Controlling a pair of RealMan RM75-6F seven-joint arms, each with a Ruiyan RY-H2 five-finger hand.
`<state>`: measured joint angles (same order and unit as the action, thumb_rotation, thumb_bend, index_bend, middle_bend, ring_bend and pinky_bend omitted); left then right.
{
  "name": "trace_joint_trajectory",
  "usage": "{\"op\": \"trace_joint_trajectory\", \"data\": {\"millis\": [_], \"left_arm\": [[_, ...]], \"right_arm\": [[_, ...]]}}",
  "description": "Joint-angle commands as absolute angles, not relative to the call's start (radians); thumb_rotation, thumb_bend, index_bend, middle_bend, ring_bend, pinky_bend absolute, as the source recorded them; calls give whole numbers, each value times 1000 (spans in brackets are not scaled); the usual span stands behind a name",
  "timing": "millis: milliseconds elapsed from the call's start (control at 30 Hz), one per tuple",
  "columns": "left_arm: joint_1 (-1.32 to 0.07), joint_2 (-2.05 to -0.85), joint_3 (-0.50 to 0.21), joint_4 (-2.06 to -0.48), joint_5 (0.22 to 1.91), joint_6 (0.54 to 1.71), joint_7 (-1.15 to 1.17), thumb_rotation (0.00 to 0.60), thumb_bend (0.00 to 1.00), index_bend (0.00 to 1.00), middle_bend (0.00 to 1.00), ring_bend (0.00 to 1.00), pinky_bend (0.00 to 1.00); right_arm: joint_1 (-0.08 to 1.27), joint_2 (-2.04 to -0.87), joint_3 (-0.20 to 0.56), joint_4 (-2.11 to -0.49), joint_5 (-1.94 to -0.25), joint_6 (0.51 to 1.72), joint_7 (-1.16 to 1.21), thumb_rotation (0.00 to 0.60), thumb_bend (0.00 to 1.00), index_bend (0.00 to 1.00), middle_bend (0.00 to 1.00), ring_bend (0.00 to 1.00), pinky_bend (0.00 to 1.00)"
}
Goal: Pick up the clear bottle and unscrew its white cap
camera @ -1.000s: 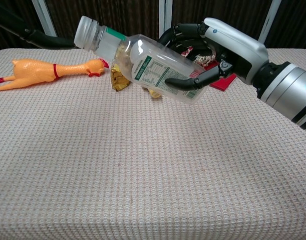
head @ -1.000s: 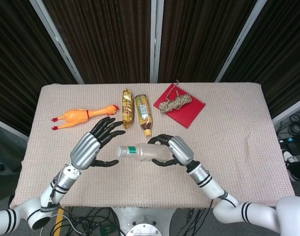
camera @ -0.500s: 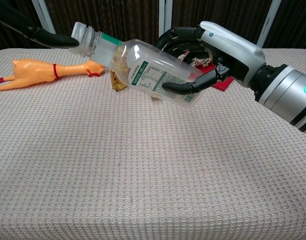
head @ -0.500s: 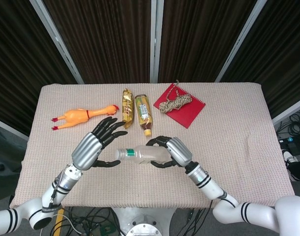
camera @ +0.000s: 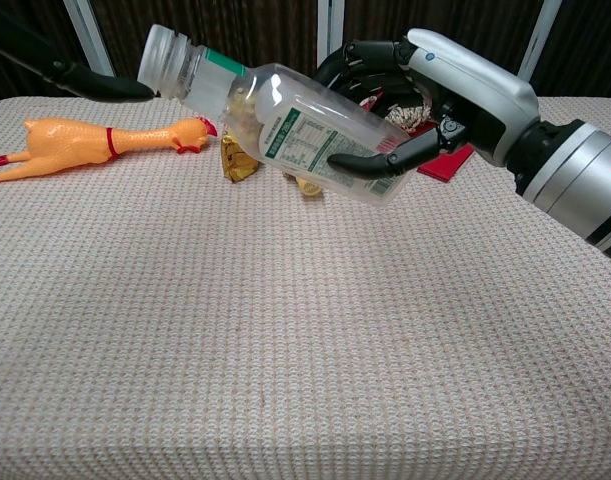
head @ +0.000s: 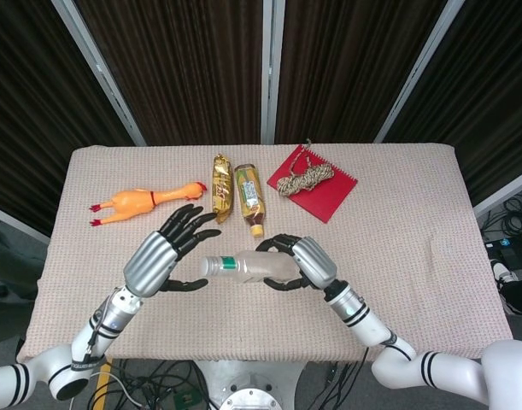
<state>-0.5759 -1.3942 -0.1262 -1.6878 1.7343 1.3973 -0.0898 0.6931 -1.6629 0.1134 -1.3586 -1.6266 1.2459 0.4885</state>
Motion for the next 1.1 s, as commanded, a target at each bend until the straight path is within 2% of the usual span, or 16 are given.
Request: {"op": "trace_joint_trajectory", "data": {"millis": [33,900,1033,1100], "left_arm": [[-577,-1399,-127,-1686,1733,1398,-85,600,0,201,77,0,48],[-571,-1383,-115,-1695,1746,1413,-69,600,0,210,77,0,48],[-569,-1375,-106,-1695,1748,1409,-89,600,6,281,77,0,48],[-570,-1368,-100,-1696,1750,1403,-97,600,41,319,77,0,48]], "right_arm": [[693,-1660,110,-1362,-1628,1243,486,600,337,448,491,339,493],[694,-1663,113,-1353,-1621,1245,482,600,345,449,495,348,500],[693,-1660,112,-1354,-1620,1246,483,600,346,449,496,348,500],[693,-1660,111,-1355,-1620,1246,484,600,346,449,496,348,500]]}}
